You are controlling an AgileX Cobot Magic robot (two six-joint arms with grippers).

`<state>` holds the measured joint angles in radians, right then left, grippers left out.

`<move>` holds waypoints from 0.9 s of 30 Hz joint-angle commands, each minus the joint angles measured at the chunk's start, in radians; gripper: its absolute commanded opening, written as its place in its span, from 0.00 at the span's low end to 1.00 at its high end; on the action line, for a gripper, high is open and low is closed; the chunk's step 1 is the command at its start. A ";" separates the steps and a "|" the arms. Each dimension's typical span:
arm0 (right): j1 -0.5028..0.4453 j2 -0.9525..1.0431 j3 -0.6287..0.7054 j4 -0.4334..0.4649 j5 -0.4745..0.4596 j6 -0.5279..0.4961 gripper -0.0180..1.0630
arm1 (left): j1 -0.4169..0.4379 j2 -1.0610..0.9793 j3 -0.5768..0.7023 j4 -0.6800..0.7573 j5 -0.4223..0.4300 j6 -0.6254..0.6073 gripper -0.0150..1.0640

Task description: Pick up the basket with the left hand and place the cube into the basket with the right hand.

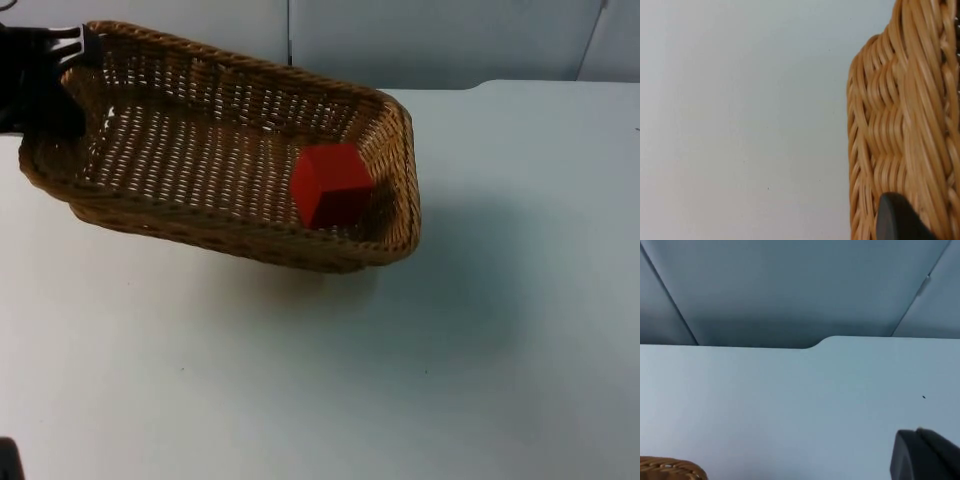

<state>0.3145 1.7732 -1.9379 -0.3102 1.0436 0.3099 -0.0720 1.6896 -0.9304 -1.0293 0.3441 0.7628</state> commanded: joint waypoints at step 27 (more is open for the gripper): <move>-0.004 -0.027 -0.007 0.001 -0.031 -0.004 0.01 | -0.005 0.207 -0.049 -0.358 0.183 0.216 0.02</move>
<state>0.3145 1.7571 -1.9379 -0.3103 1.0217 0.3101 -0.0703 1.8630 -0.9673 -1.3172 0.4863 0.9414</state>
